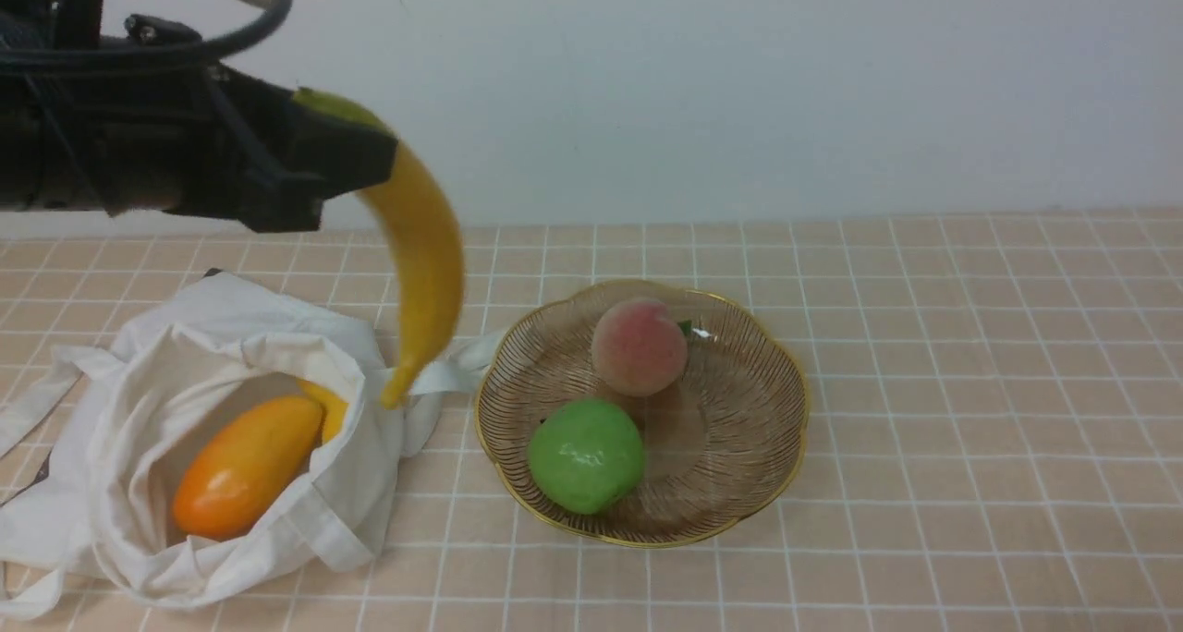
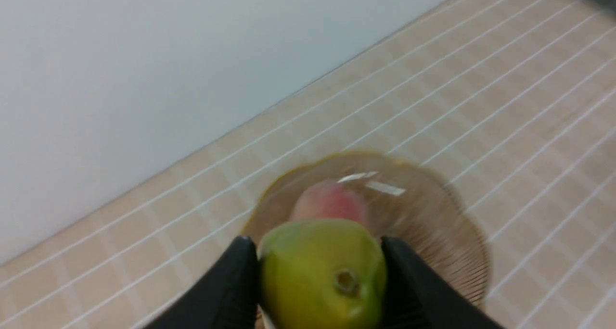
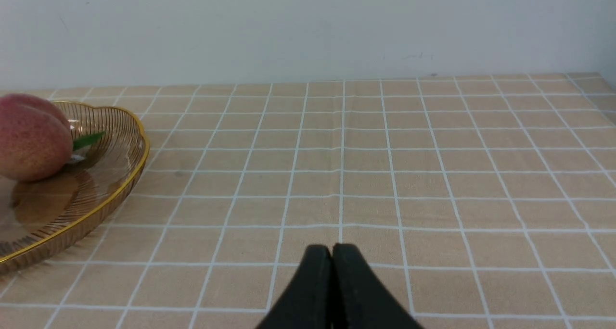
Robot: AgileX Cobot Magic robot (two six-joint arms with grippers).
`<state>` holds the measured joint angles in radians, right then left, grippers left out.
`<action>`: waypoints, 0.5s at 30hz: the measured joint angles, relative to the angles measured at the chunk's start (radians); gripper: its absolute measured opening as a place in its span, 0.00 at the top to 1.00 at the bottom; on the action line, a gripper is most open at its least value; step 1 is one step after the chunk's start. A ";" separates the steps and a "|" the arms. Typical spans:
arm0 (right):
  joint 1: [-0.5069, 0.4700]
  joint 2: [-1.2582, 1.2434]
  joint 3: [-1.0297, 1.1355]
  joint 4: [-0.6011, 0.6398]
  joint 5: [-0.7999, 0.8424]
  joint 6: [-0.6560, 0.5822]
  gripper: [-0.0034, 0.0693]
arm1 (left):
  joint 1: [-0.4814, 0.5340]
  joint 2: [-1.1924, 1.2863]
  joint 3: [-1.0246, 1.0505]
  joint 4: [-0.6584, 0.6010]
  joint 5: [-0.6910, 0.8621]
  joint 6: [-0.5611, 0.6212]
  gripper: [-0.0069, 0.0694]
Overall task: Take the fruit out of the bag on the brown coffee tablecloth and place them on the plate.
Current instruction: 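Place the banana on the plate with the left gripper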
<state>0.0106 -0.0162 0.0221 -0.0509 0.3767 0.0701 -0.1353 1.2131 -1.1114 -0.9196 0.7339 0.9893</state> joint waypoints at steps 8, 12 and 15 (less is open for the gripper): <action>0.000 0.000 0.000 0.000 0.000 0.000 0.98 | -0.219 0.231 0.000 -0.350 -0.130 0.099 0.53; 0.000 0.000 0.000 0.000 0.000 0.000 0.98 | -0.299 0.380 0.000 -0.476 -0.211 0.221 0.53; 0.000 0.000 0.000 0.000 0.000 0.000 0.98 | -0.322 0.479 -0.011 -0.572 -0.264 0.313 0.53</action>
<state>0.0106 -0.0162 0.0221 -0.0509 0.3767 0.0701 -0.4568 1.6921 -1.1228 -1.4912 0.4696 1.3023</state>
